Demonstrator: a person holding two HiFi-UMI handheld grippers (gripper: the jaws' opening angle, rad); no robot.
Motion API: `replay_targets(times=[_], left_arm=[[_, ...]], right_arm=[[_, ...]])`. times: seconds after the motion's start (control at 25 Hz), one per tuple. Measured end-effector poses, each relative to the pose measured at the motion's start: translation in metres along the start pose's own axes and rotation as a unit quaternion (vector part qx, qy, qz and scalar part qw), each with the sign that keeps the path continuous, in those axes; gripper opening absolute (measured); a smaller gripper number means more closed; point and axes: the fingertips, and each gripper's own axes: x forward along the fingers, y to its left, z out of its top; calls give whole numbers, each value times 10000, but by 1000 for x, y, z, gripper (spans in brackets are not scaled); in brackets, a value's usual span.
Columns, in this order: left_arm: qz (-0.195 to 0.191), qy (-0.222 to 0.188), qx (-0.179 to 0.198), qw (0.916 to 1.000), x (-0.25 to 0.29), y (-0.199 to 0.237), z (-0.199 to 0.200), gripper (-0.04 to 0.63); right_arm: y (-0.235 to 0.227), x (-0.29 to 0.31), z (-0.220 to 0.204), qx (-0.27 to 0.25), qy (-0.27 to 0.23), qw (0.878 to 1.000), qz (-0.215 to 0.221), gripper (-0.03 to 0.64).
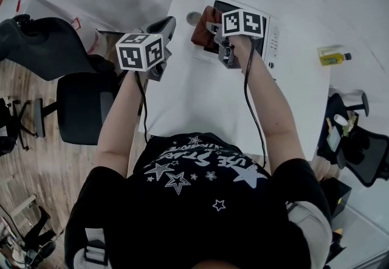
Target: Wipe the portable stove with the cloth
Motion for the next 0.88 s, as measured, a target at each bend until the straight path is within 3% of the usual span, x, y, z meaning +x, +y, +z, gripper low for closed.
replay_targets(times=[0.48,0.88], left_arm=[[-122,167,99,9997,15,-37,-8,8],[-213,312,232,9990,40,-85,-20,8]], right_arm=[[-37,-33,-5,206,-102,9997,-51,67],[-66,-61,-15,471,-205,9984,230,67]])
